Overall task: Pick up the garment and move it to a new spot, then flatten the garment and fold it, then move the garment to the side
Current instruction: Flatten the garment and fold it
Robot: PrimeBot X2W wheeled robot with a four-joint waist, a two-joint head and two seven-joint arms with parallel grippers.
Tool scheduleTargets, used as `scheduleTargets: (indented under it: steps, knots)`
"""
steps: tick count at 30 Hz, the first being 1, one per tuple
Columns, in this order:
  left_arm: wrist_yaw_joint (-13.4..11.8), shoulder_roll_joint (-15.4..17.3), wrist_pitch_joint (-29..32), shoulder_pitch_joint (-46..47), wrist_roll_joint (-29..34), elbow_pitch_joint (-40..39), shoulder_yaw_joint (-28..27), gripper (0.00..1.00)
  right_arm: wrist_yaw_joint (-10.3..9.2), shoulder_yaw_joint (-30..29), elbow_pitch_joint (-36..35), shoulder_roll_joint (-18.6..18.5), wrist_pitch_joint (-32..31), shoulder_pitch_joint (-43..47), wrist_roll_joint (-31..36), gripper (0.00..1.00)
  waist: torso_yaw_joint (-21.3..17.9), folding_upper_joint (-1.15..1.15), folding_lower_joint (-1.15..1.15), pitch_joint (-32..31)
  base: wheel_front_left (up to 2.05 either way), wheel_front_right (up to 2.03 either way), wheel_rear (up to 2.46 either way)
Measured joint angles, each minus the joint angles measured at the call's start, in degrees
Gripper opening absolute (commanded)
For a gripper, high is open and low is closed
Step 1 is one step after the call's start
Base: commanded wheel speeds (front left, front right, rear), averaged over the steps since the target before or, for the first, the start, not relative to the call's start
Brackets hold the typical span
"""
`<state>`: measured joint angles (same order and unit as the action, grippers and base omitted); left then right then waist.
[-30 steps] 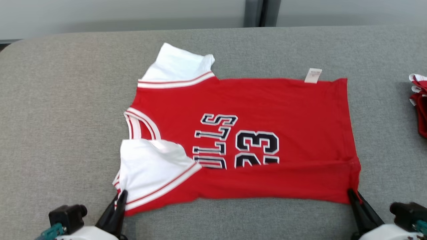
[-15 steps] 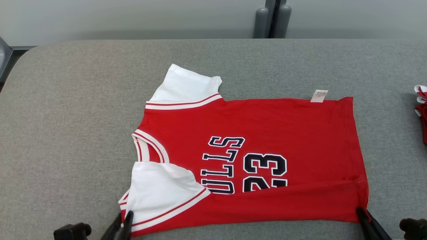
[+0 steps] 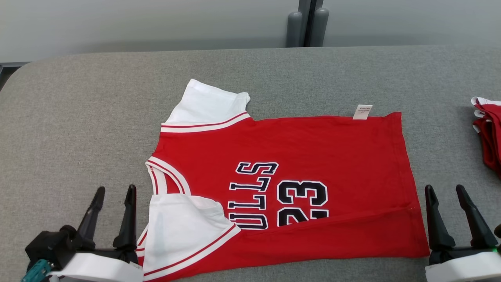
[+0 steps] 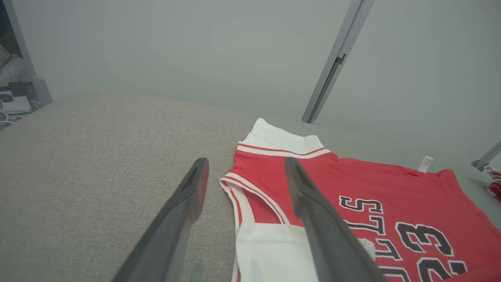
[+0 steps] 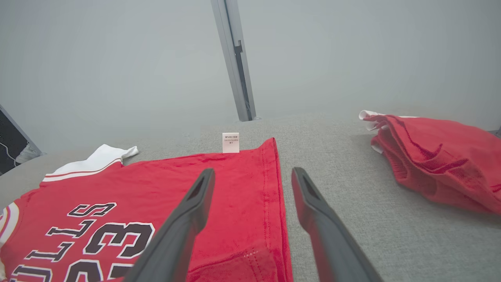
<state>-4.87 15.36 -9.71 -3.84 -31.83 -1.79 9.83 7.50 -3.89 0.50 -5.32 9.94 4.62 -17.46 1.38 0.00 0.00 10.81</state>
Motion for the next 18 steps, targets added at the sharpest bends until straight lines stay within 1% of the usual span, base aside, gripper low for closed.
scheduleTargets:
  steps: [6,18]
  knots:
    - [-0.3,0.9,-0.9,2.2,1.8,-0.5,0.3,1.0,0.0,-1.3,-1.6,0.3,-1.2,-1.5,2.6,1.0,0.1,0.0,0.0,-0.1,0.0,0.0,0.0]
    - [-0.2,0.3,-1.2,3.3,2.1,1.0,1.7,1.0,0.0,-2.2,-3.3,1.2,-2.2,-1.6,3.8,1.0,0.6,0.0,0.0,1.1,0.0,0.0,0.0]
